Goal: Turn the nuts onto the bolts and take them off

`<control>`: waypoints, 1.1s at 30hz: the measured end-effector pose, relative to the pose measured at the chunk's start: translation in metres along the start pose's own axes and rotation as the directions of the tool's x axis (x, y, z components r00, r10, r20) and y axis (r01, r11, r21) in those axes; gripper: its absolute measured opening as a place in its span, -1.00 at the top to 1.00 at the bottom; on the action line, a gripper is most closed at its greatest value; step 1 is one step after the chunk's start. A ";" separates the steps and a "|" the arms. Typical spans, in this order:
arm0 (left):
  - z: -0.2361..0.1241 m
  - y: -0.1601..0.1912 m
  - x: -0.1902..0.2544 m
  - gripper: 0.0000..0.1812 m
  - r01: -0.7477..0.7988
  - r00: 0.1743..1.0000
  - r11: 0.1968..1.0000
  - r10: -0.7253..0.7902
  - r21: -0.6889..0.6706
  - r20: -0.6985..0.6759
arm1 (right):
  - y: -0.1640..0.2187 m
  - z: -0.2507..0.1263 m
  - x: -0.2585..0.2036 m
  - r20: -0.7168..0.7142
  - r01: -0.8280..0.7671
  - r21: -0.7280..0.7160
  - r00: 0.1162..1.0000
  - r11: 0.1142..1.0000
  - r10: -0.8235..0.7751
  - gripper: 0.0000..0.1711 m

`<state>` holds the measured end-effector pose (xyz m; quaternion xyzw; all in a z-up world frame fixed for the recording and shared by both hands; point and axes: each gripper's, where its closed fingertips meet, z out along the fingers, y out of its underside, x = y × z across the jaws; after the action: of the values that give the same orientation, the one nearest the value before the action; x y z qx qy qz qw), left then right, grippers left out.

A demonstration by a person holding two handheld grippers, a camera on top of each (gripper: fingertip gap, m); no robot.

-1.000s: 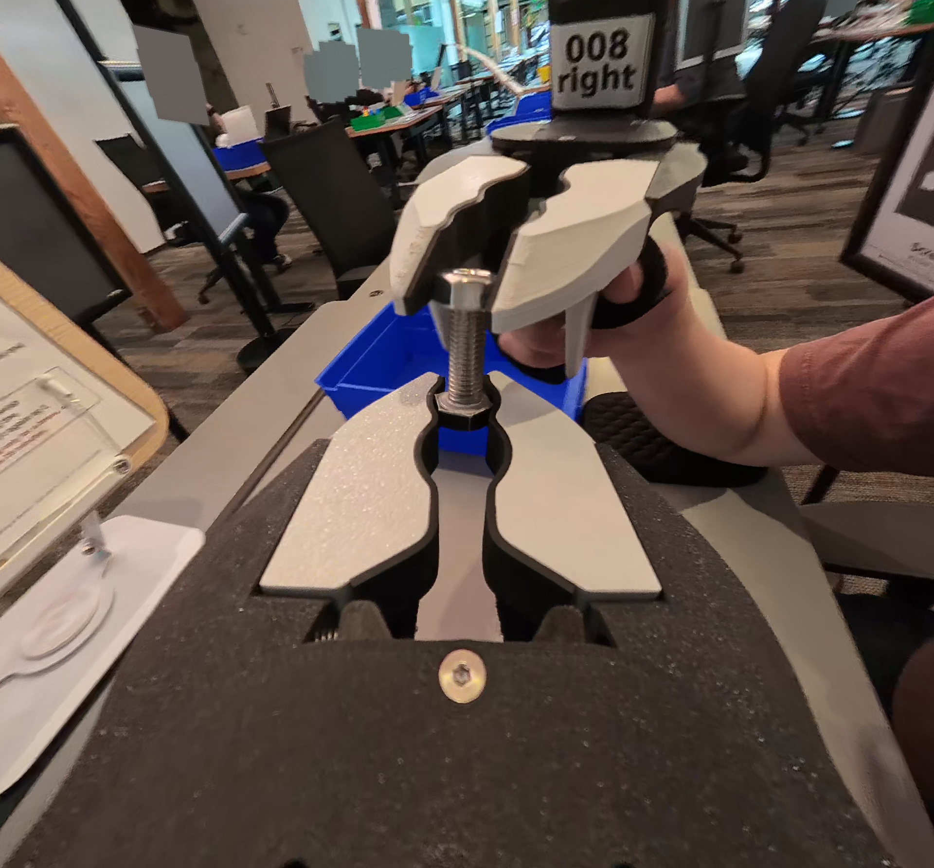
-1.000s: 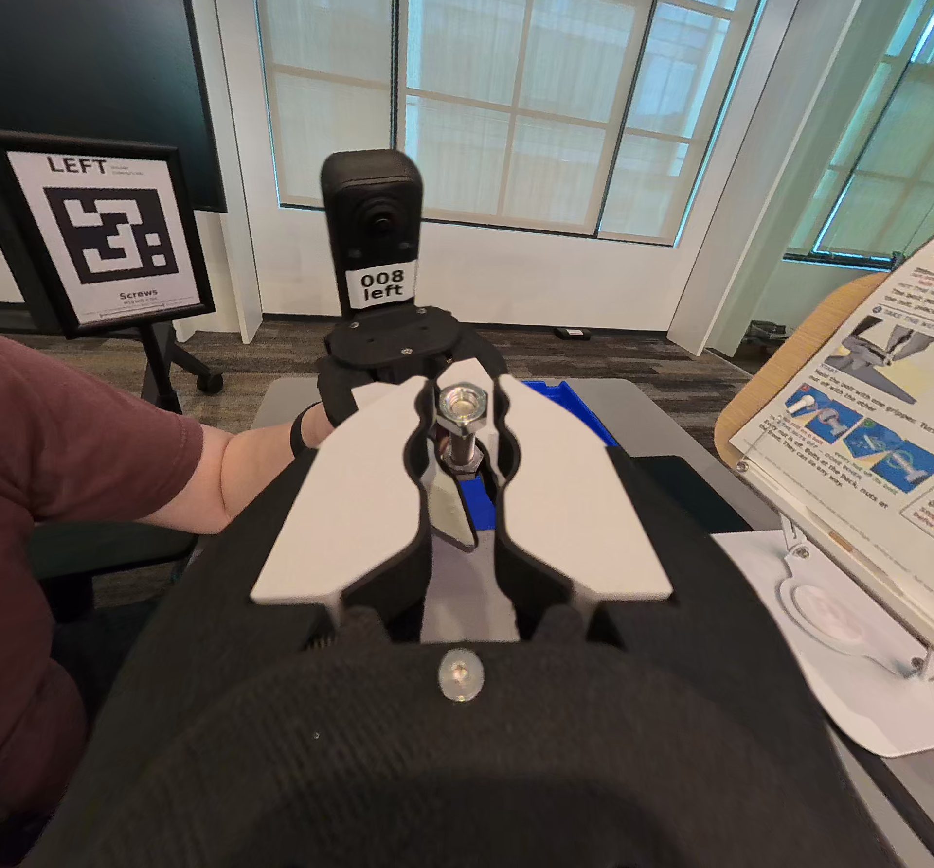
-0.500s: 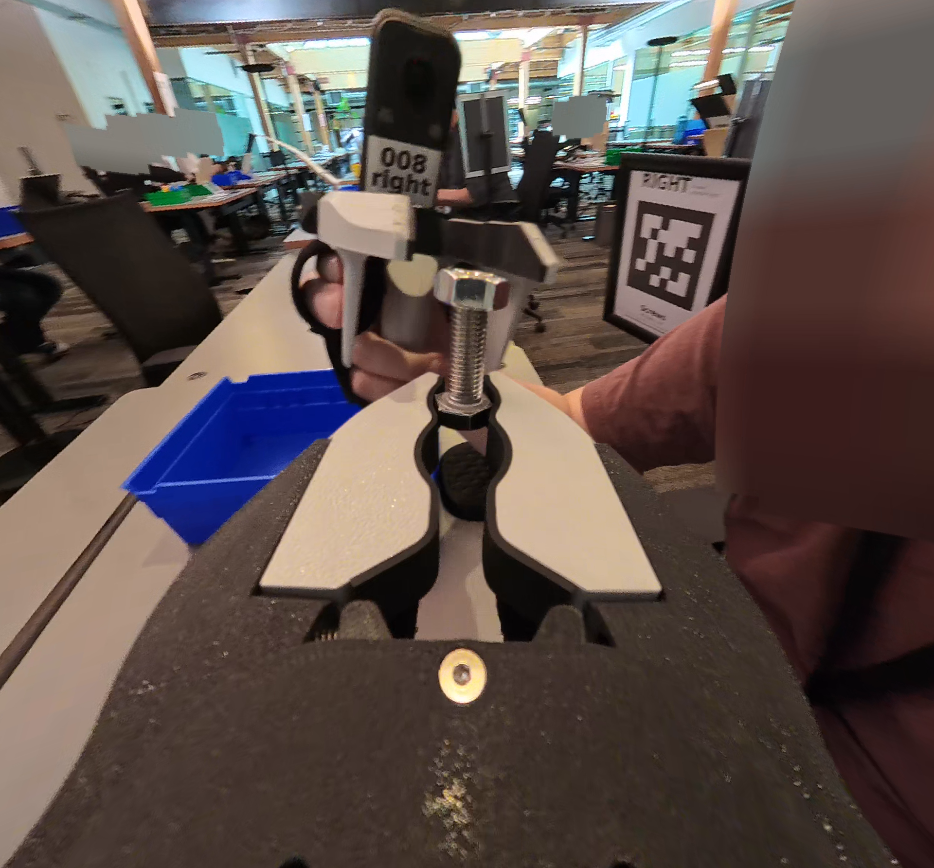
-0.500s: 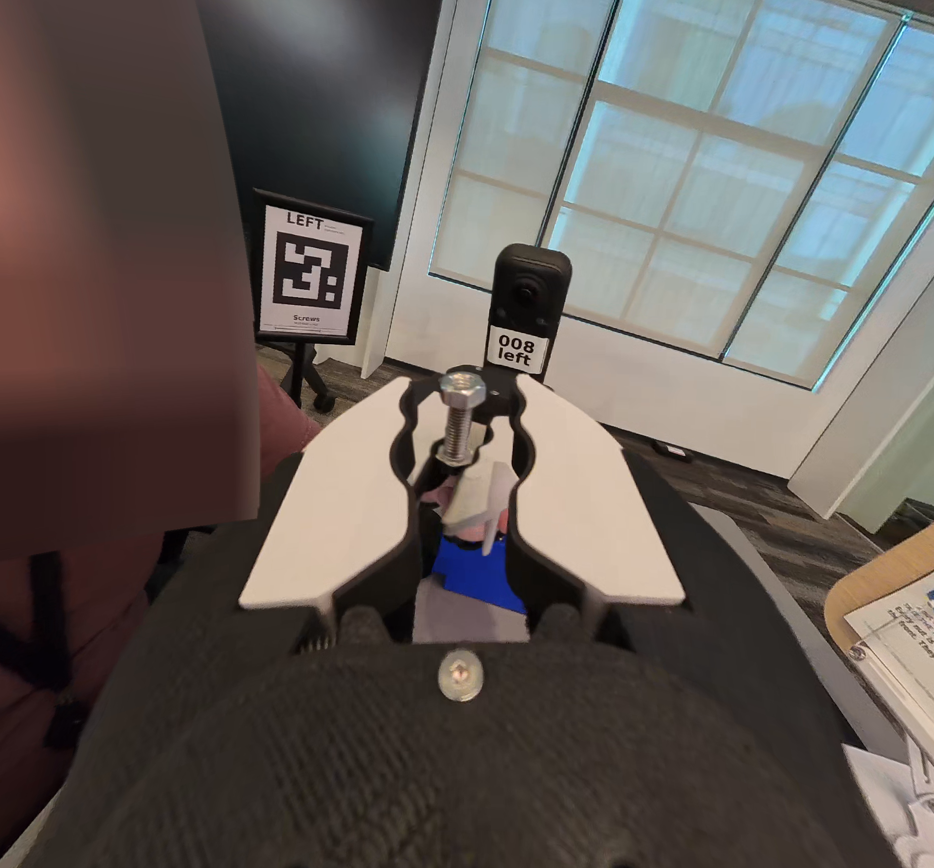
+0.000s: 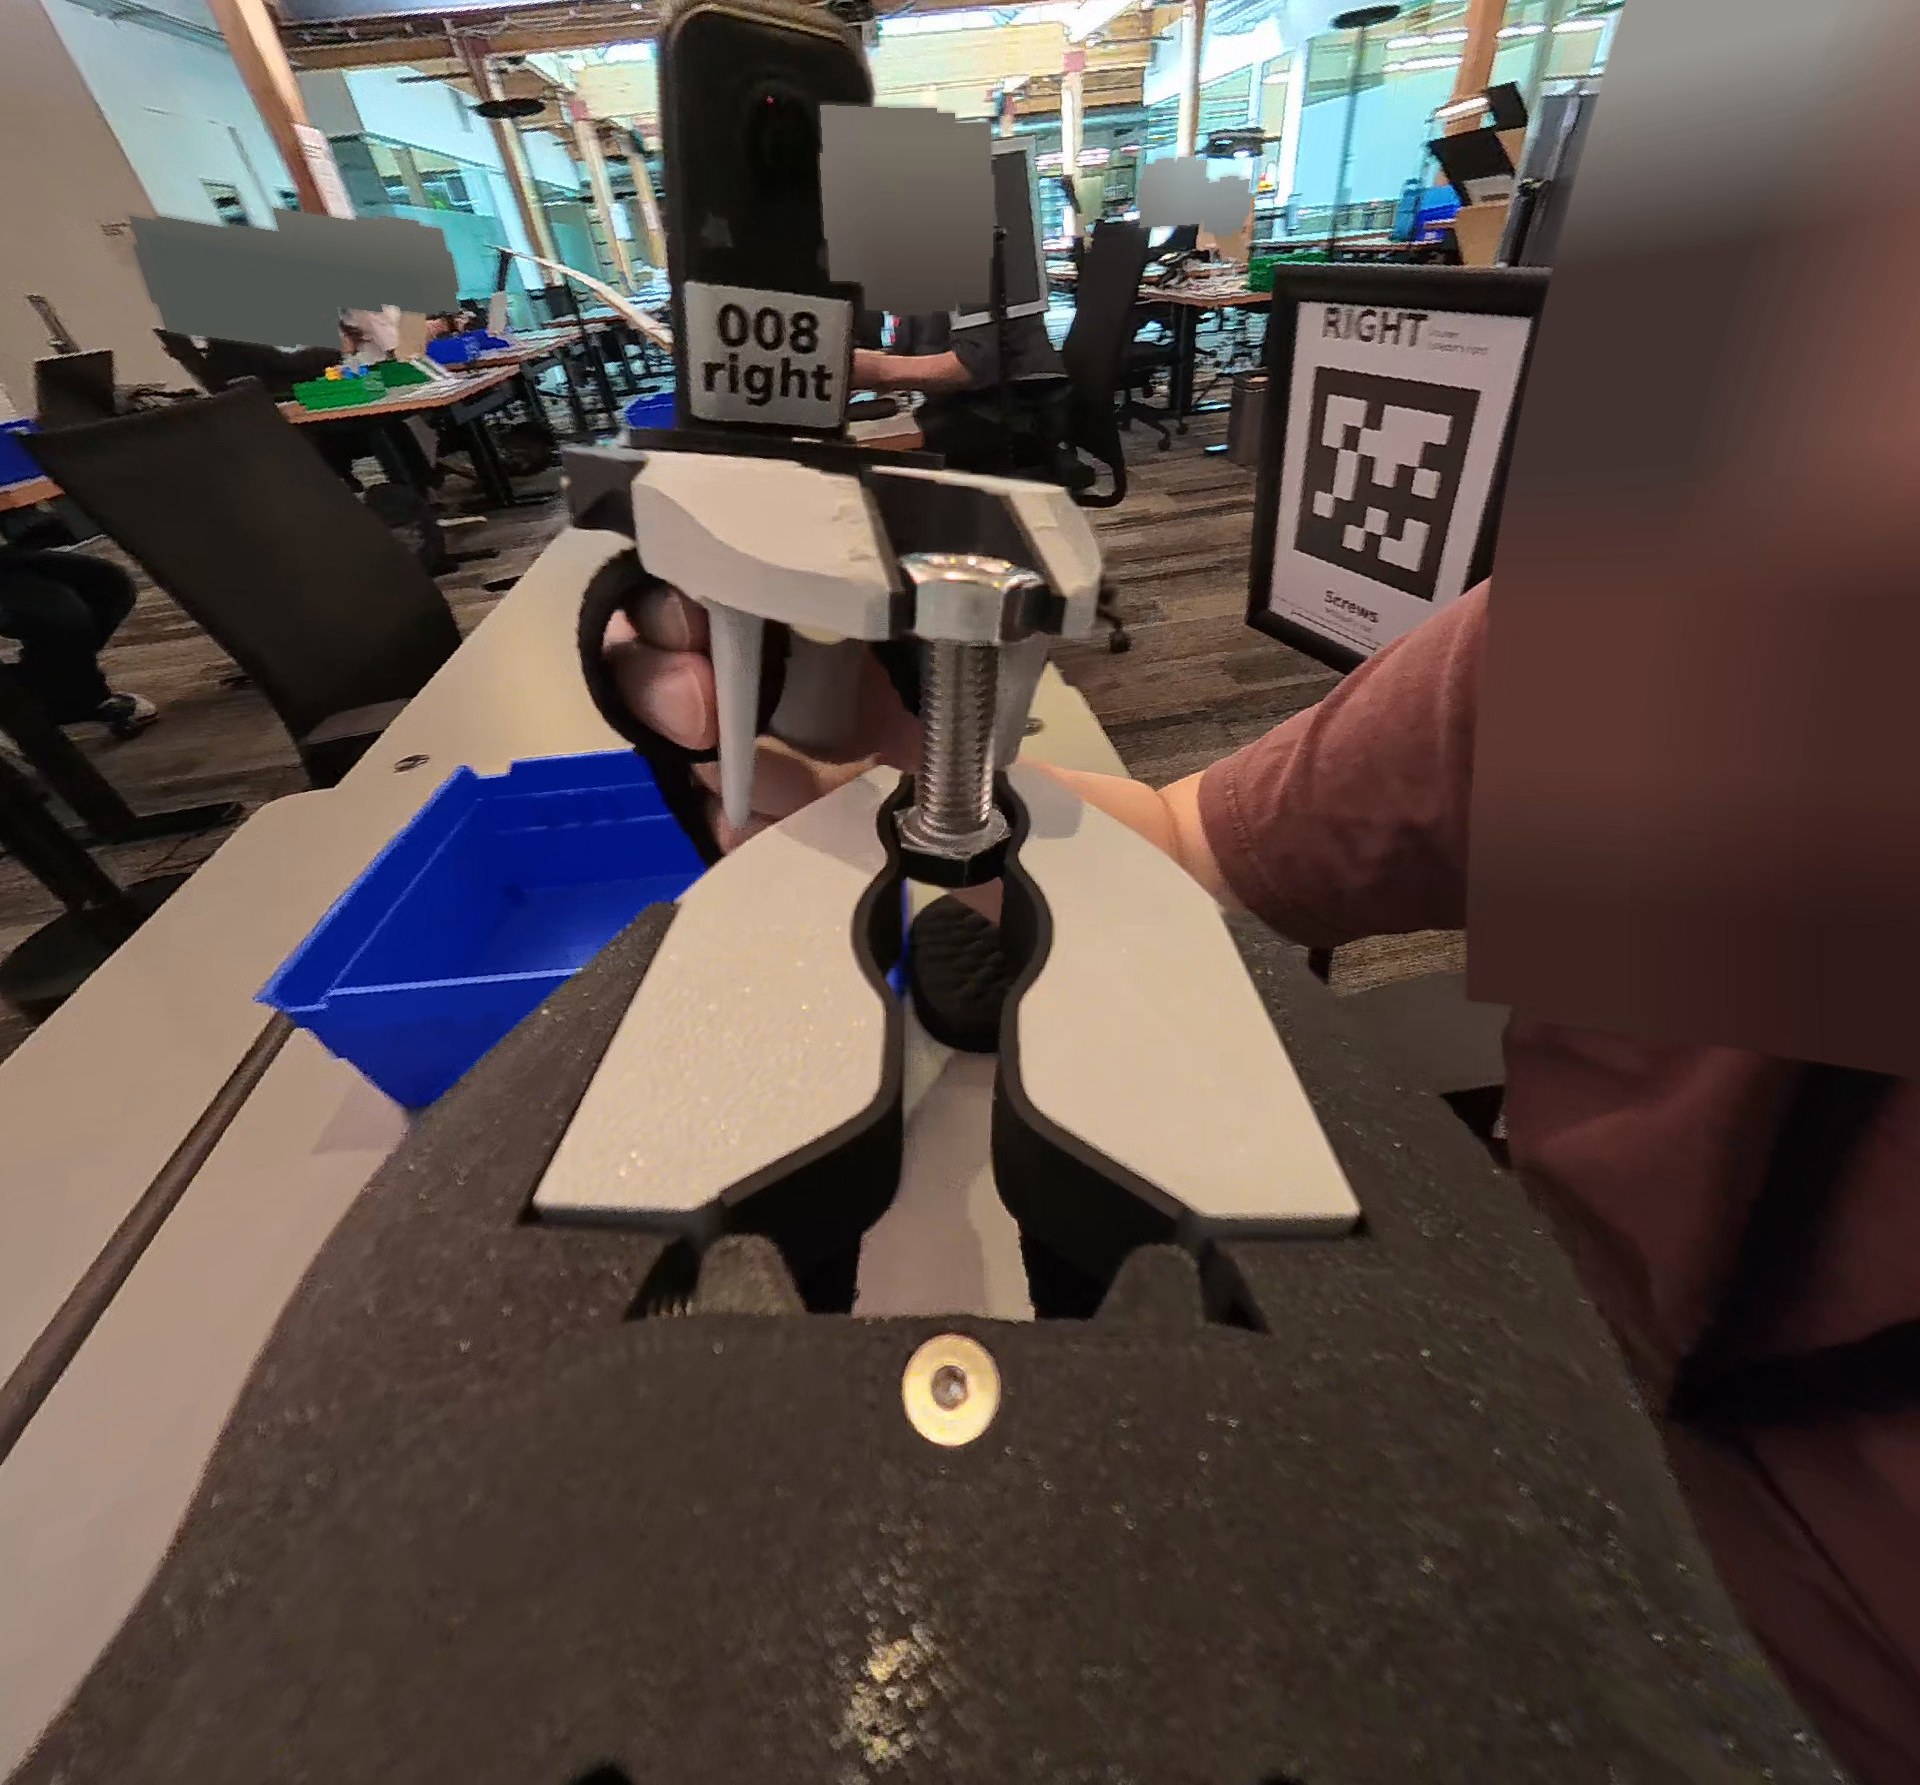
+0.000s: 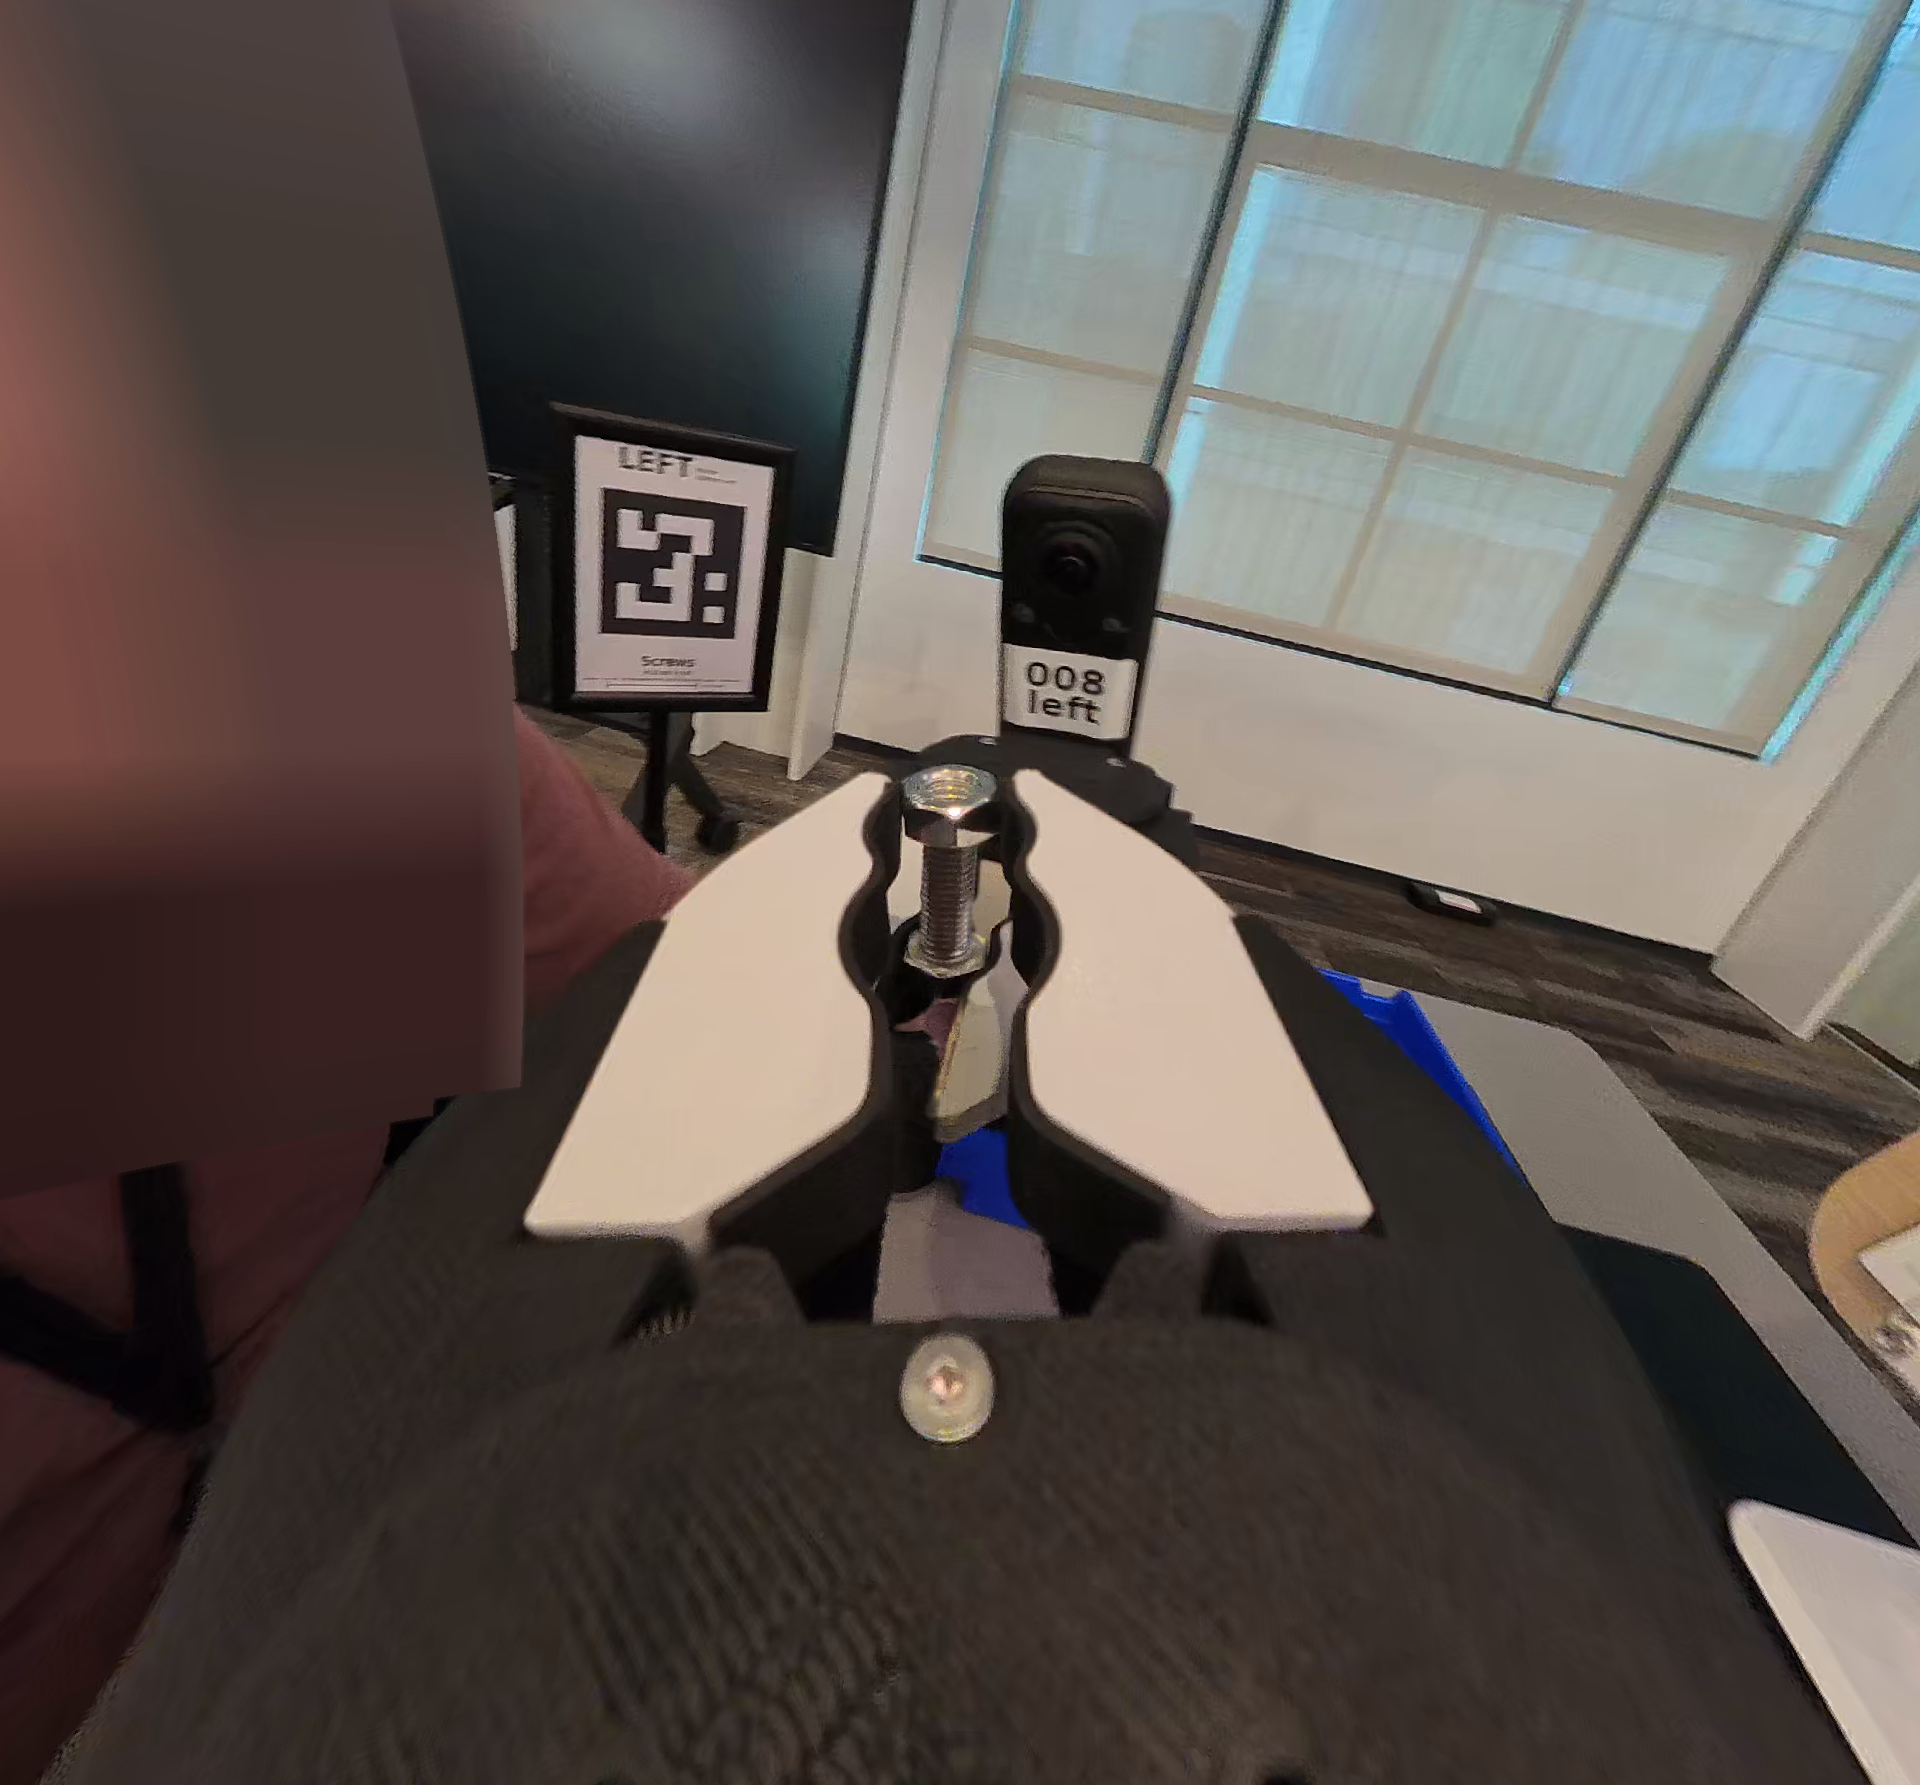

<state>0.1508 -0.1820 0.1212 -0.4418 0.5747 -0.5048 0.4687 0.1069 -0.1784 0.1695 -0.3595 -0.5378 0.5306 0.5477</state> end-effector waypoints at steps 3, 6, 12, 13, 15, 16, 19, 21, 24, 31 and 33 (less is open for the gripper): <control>-0.006 -0.001 -0.019 0.86 -0.016 0.991 1.000 0.017 -0.007 0.134 | 0.001 0.000 0.015 -0.123 0.005 -0.018 0.992 1.000 -0.007 0.79; -0.011 0.000 -0.031 0.85 -0.019 0.975 1.000 0.023 -0.022 0.220 | 0.004 0.000 0.027 -0.234 0.018 -0.050 0.972 0.999 -0.030 0.79; -0.022 0.002 -0.054 0.85 -0.032 0.913 0.998 0.054 -0.060 0.405 | 0.008 -0.002 0.044 -0.410 -0.031 -0.057 0.912 0.998 0.005 0.79; -0.023 0.004 -0.056 0.86 -0.037 0.901 0.996 0.070 -0.085 0.428 | 0.009 -0.001 0.045 -0.420 -0.034 -0.056 0.908 0.998 0.007 0.79; -0.022 0.006 -0.056 0.86 -0.051 0.894 0.992 0.095 -0.113 0.438 | 0.010 0.002 0.043 -0.403 -0.021 -0.058 0.915 0.998 -0.004 0.79; -0.021 0.006 -0.053 0.85 -0.049 0.904 0.993 0.091 -0.110 0.418 | 0.009 0.003 0.041 -0.388 -0.015 -0.057 0.922 0.998 -0.008 0.79; -0.018 0.004 -0.048 0.86 -0.026 0.926 0.996 0.055 -0.082 0.373 | 0.008 0.002 0.038 -0.352 -0.034 -0.056 0.936 0.998 0.012 0.79; -0.017 0.005 -0.045 0.85 -0.010 0.937 0.997 0.036 -0.076 0.346 | 0.008 0.000 0.036 -0.321 -0.041 -0.068 0.947 0.997 0.017 0.78; -0.015 0.002 -0.038 0.85 0.003 0.956 0.998 0.013 -0.055 0.292 | 0.006 -0.002 0.030 -0.257 -0.028 -0.089 0.966 0.996 0.004 0.54; -0.010 0.007 -0.032 0.86 -0.042 0.957 0.993 0.071 -0.111 0.280 | -0.005 -0.010 0.016 -0.196 0.049 -0.105 0.978 0.993 -0.069 0.62; -0.007 0.009 -0.030 0.86 -0.052 0.958 0.991 0.085 -0.125 0.273 | -0.001 -0.008 0.014 -0.190 0.068 -0.138 0.977 0.988 -0.094 0.64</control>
<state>0.1486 -0.1506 0.1152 -0.5146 0.5467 -0.3870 0.5353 0.1130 -0.1640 0.1724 -0.4229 -0.5292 0.4334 0.5944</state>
